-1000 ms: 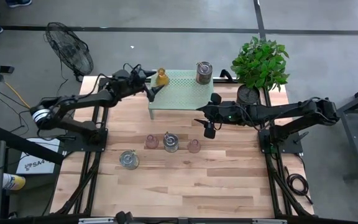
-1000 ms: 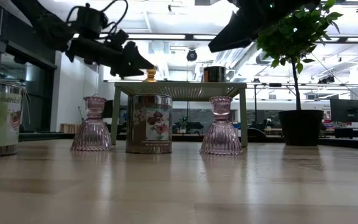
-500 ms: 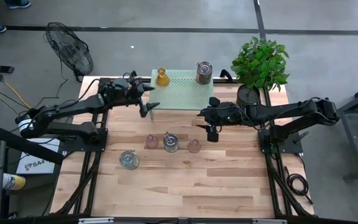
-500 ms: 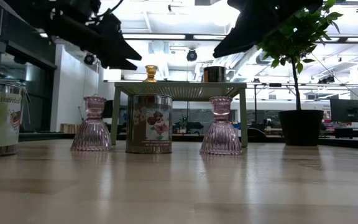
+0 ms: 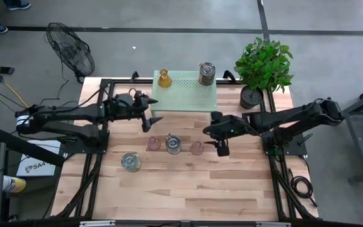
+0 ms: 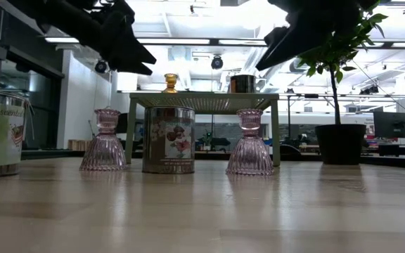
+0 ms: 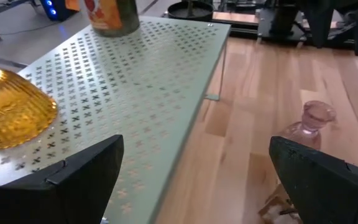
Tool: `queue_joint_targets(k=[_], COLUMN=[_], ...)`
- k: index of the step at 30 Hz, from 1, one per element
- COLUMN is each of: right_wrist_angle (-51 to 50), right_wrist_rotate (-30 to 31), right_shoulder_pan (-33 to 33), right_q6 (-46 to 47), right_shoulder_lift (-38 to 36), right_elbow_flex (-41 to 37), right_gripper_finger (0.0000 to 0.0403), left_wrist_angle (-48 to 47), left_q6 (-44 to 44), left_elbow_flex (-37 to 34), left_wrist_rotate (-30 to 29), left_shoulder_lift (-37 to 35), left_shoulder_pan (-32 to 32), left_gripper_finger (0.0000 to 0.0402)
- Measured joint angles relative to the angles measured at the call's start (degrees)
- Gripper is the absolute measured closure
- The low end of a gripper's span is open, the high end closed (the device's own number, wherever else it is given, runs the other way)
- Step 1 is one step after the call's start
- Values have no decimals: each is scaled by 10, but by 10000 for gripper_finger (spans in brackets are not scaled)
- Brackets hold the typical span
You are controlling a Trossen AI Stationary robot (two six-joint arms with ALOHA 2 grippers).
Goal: Pick & Place candle stick holders
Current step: Put the right purple candle holder on the shelf
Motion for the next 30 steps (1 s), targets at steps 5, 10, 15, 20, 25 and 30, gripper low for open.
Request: queue_joint_targets(k=[5, 10, 15, 20, 25, 30], right_wrist_angle=[-9, -63, -111, 2, 117, 150], right_wrist_rotate=[15, 51, 92, 113, 131, 150], right_shoulder_pan=[28, 61, 95, 129, 144, 155], right_q6=[52, 125, 191, 230, 265, 280], right_shoulder_lift=[0, 5, 5, 2, 0, 0], right_elbow_flex=[0, 0, -1, -85, -159, -186], right_gripper_finger=[196, 196, 198, 203, 208, 213], left_wrist_angle=[3, -4, -30, -40, -37, -39], left_q6=[-8, -16, -26, -37, -41, -53], left_elbow_flex=[0, 0, 0, 0, 0, 0], left_wrist_rotate=[-34, -42, -57, -54, -53, -55], left_shoulder_lift=[0, 0, 0, 0, 0, 0], left_shoulder_pan=[-35, -62, -69, -69, -69, -69], left_gripper_finger=[5, 5, 5, 5, 5, 5])
